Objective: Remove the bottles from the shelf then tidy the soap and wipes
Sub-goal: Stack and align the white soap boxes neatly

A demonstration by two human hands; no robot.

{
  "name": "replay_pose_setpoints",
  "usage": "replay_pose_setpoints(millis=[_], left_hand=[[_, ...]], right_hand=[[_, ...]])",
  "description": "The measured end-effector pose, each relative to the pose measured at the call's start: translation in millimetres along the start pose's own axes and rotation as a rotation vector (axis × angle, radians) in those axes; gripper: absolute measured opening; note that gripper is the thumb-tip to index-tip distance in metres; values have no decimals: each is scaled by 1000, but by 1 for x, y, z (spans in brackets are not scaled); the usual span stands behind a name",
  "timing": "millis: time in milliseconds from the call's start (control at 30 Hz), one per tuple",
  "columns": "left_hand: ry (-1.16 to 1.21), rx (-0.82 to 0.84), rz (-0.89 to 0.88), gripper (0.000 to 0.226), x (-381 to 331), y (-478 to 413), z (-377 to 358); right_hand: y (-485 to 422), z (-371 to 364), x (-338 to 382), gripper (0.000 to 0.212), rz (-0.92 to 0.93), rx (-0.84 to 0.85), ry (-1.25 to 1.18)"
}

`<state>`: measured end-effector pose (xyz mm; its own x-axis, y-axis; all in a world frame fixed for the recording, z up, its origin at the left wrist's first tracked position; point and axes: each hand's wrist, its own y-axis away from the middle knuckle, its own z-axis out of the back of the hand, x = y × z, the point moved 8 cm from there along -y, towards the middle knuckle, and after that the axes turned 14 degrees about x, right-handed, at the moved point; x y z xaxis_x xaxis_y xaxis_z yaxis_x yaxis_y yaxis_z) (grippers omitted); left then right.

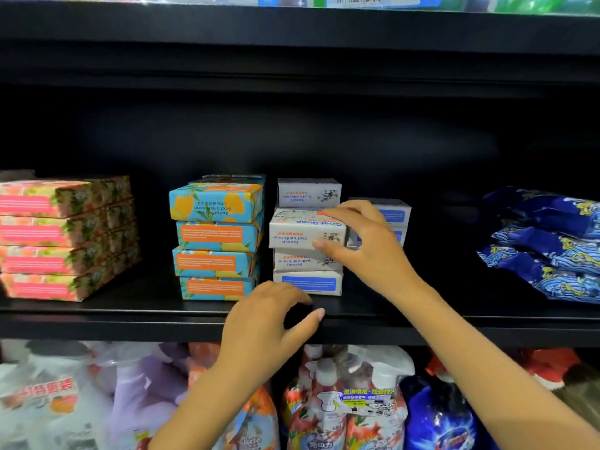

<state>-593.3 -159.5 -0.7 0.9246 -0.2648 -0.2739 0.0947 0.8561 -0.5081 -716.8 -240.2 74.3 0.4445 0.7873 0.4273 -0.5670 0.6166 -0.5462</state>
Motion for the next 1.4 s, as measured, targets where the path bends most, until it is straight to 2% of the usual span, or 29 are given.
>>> replay_pose_setpoints(millis=[133, 333, 500, 533, 633, 700, 767, 1000, 1100, 1200, 1233, 1333, 1367, 1400], left_hand=[[-19, -1, 20, 43, 1, 0, -2], [-28, 7, 4, 40, 0, 1, -1], [3, 5, 30, 39, 1, 0, -1], [12, 7, 37, 39, 0, -1, -1], [30, 22, 39, 40, -2, -6, -2], [40, 38, 40, 41, -2, -8, -3], [50, 43, 45, 41, -1, -8, -3], [61, 29, 39, 38, -4, -4, 0], [60, 46, 51, 41, -5, -4, 0], [109, 47, 73, 44, -3, -4, 0], [201, 39, 85, 40, -2, -3, 2], [602, -28, 96, 6, -10, -3, 16], [714, -40, 103, 7, -14, -5, 21], [846, -29, 120, 19, -17, -7, 23]], right_hand=[[4, 3, 5, 43, 15, -122, 84], [7, 4, 5, 41, 28, -168, 142], [21, 46, -33, 39, -30, -315, 171], [20, 51, -45, 42, -97, -289, 209], [10, 51, -80, 51, -337, -69, 397], [5, 47, -87, 49, -360, 21, 473], [2, 46, -87, 44, -347, 21, 518], [6, 54, -74, 35, -177, -117, 584], [21, 58, -63, 37, -31, -149, 546], [47, 65, -46, 38, 88, -280, 475], [55, 67, -39, 36, 117, -325, 458], [80, 67, -11, 32, 243, -424, 449], [87, 66, -1, 31, 301, -449, 463], [94, 64, 9, 28, 363, -467, 489]])
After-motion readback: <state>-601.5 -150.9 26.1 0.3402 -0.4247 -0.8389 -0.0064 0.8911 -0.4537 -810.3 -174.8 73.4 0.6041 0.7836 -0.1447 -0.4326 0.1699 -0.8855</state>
